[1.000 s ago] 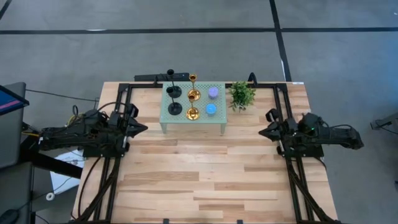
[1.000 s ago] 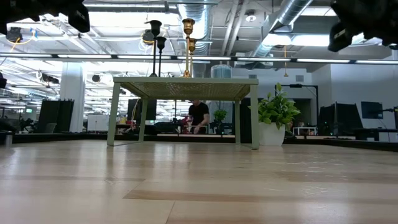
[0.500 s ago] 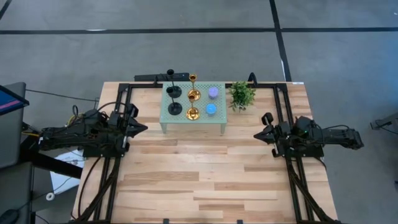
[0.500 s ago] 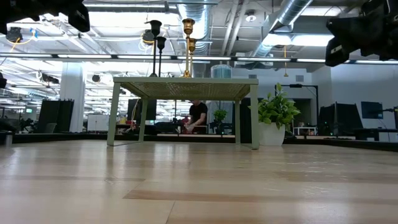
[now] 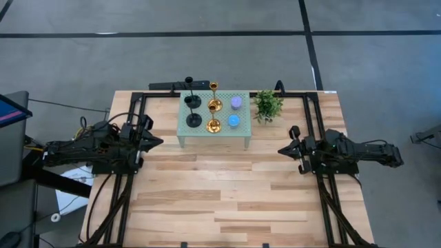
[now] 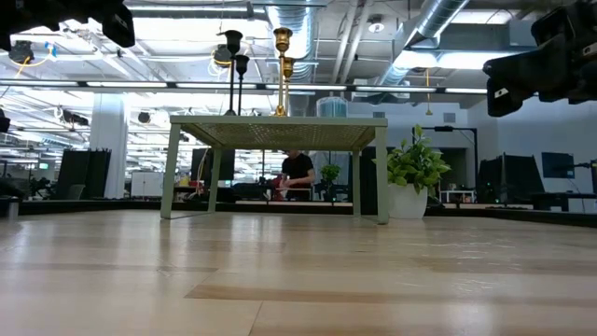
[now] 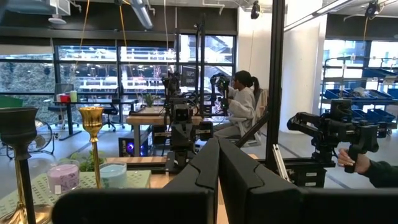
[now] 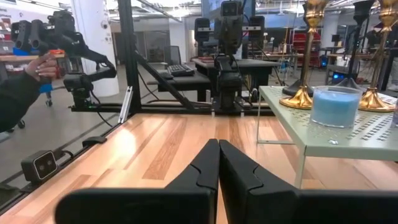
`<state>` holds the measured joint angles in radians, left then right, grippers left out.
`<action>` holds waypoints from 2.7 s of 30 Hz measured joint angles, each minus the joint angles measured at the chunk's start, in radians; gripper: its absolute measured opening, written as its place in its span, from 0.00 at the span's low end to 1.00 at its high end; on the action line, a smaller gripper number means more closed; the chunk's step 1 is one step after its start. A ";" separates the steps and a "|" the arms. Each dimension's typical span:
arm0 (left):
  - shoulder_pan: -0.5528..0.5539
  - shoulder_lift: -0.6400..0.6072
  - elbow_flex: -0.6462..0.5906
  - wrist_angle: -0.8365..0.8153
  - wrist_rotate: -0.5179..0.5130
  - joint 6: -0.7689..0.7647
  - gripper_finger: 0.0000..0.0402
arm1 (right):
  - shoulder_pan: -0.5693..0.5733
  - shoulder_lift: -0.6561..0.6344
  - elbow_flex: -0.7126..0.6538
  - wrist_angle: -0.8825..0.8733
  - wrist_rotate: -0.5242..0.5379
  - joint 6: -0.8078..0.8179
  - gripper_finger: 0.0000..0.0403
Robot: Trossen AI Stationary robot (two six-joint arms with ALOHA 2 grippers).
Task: Pick & Place candle stick holders
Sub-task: Return to Home Position
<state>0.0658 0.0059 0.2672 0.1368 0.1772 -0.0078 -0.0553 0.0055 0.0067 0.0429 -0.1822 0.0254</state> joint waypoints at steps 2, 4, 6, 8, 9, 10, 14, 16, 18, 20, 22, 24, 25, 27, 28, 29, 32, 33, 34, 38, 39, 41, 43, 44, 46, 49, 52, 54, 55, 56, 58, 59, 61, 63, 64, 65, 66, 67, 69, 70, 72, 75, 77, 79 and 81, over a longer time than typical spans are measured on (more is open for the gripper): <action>0.000 0.000 0.000 0.000 0.000 -0.001 0.02 | 0.000 0.000 0.000 0.000 0.000 0.000 0.00; 0.000 0.000 0.000 0.000 0.000 -0.003 0.02 | 0.000 0.000 0.000 0.000 0.000 0.001 0.00; 0.000 0.000 0.000 0.000 0.000 -0.004 0.02 | 0.000 0.000 0.000 0.000 0.000 0.001 0.00; 0.000 0.000 0.000 0.000 0.000 -0.004 0.02 | 0.000 0.000 0.000 0.000 0.000 0.001 0.00; 0.000 0.000 0.000 0.000 0.000 -0.004 0.02 | 0.000 0.000 0.000 0.000 0.000 0.001 0.00; 0.000 0.000 0.000 0.000 0.000 -0.004 0.02 | 0.000 0.000 0.000 0.000 0.000 0.001 0.00; 0.000 0.000 0.000 0.003 -0.003 0.000 0.02 | 0.000 0.000 0.000 0.000 0.000 0.001 0.00; 0.000 0.000 0.000 0.007 -0.030 0.001 0.02 | 0.000 0.000 0.000 0.000 0.000 0.001 0.00; 0.000 0.000 0.000 0.017 -0.077 -0.004 0.02 | 0.000 0.000 -0.001 0.000 0.000 0.001 0.00; 0.000 0.000 0.000 0.028 -0.110 -0.011 0.02 | 0.000 0.000 -0.001 0.000 0.000 0.001 0.00; 0.000 0.000 0.001 0.030 -0.117 -0.016 0.02 | 0.000 0.000 -0.001 0.000 0.000 0.001 0.00; 0.000 0.000 0.001 0.030 -0.117 -0.027 0.02 | 0.000 0.000 -0.001 0.000 0.000 0.001 0.00; 0.000 0.000 0.001 0.029 -0.117 -0.031 0.02 | 0.000 0.000 -0.001 0.000 0.000 0.001 0.00; 0.000 0.000 0.001 0.029 -0.120 -0.032 0.02 | 0.000 0.000 -0.001 0.000 0.000 0.001 0.00; 0.000 0.000 0.001 0.026 -0.126 -0.032 0.02 | 0.000 0.000 -0.001 0.000 0.000 0.001 0.00; 0.000 0.000 0.001 0.020 -0.130 -0.032 0.02 | 0.000 0.000 -0.001 0.000 0.000 0.001 0.00; 0.000 0.000 -0.020 0.022 -0.133 -0.041 0.02 | 0.000 0.000 -0.001 0.000 0.000 0.001 0.00; 0.000 0.000 -0.030 0.021 -0.133 -0.051 0.02 | 0.000 0.000 -0.001 0.000 0.000 0.001 0.00; 0.000 0.001 -0.040 0.020 -0.133 -0.058 0.02 | 0.000 0.000 -0.001 0.001 0.000 0.001 0.00; 0.000 0.000 -0.102 0.021 -0.125 -0.080 0.02 | 0.000 0.000 -0.002 0.000 0.000 0.001 0.00; 0.000 0.001 -0.119 0.020 -0.120 -0.080 0.02 | 0.000 0.000 -0.002 0.001 0.000 0.001 0.00; -0.004 0.001 -0.152 0.021 -0.114 -0.080 0.02 | 0.001 0.000 -0.002 0.000 0.000 0.001 0.00; -0.009 0.000 -0.180 0.021 -0.114 -0.079 0.02 | 0.001 0.000 -0.002 0.001 0.000 0.001 0.00; -0.009 0.001 -0.189 0.022 -0.113 -0.078 0.02 | 0.000 0.000 -0.002 0.001 0.000 0.001 0.00; -0.009 0.000 -0.202 0.027 -0.116 -0.077 0.02 | 0.001 0.000 -0.002 0.000 0.000 0.001 0.00; -0.009 0.000 -0.217 0.028 -0.136 -0.075 0.02 | 0.001 0.000 -0.002 0.001 0.000 0.001 0.00; -0.009 0.000 -0.231 0.027 -0.151 -0.074 0.02 | 0.001 0.000 -0.002 0.001 0.000 0.001 0.00; -0.009 0.000 -0.236 0.026 -0.151 -0.075 0.02 | 0.001 0.000 -0.002 0.000 0.000 0.001 0.00; -0.009 0.000 -0.239 0.026 -0.151 -0.075 0.02 | 0.001 0.000 -0.002 0.001 0.000 0.001 0.00; -0.009 0.000 -0.242 0.027 -0.151 -0.075 0.02 | 0.001 0.000 -0.002 0.000 0.000 0.001 0.00; -0.009 0.000 -0.249 0.026 -0.151 -0.068 0.02 | 0.001 0.000 -0.002 0.001 0.000 0.001 0.00; -0.009 0.000 -0.253 0.023 -0.151 -0.059 0.02 | 0.001 0.001 -0.002 0.001 0.000 0.002 0.00; -0.009 0.000 -0.256 0.020 -0.152 -0.050 0.02 | 0.001 0.000 -0.002 0.001 0.000 0.001 0.00; -0.009 0.000 -0.261 0.015 -0.166 -0.049 0.02 | 0.001 0.000 -0.002 0.001 0.000 0.001 0.00; -0.009 0.000 -0.262 0.010 -0.174 -0.049 0.02 | 0.001 0.001 -0.002 0.001 0.000 0.001 0.00; -0.009 0.001 -0.262 0.004 -0.174 -0.049 0.02 | 0.001 0.000 -0.002 0.001 0.000 0.001 0.00; -0.009 0.001 -0.262 0.000 -0.174 -0.049 0.02 | 0.001 0.001 -0.002 0.000 0.000 0.001 0.00; -0.009 0.001 -0.262 -0.002 -0.174 -0.050 0.02 | 0.001 0.001 -0.002 0.001 0.000 0.002 0.00; -0.009 0.001 -0.261 -0.017 -0.174 -0.051 0.02 | 0.000 0.001 -0.002 0.001 0.000 0.001 0.00; -0.009 0.001 -0.261 -0.028 -0.174 -0.052 0.02 | 0.001 0.001 -0.002 0.001 0.000 0.001 0.00; -0.009 0.001 -0.262 -0.047 -0.174 -0.055 0.02 | 0.001 0.000 -0.002 0.001 0.000 0.001 0.00; -0.009 0.001 -0.261 -0.069 -0.174 -0.057 0.02 | 0.001 0.001 -0.002 0.001 0.000 0.001 0.00; -0.009 0.001 -0.262 -0.077 -0.174 -0.057 0.02 | 0.001 0.001 -0.002 0.000 0.000 0.001 0.00; -0.009 0.001 -0.262 -0.086 -0.174 -0.052 0.02 | 0.001 0.001 -0.002 0.001 0.000 0.001 0.00; -0.009 0.001 -0.262 -0.100 -0.174 -0.047 0.02 | 0.000 0.001 -0.002 0.001 0.000 0.001 0.00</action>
<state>0.0566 0.0067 0.0055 0.0372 0.0029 -0.0545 -0.0551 0.0063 0.0048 0.0437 -0.1825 0.0265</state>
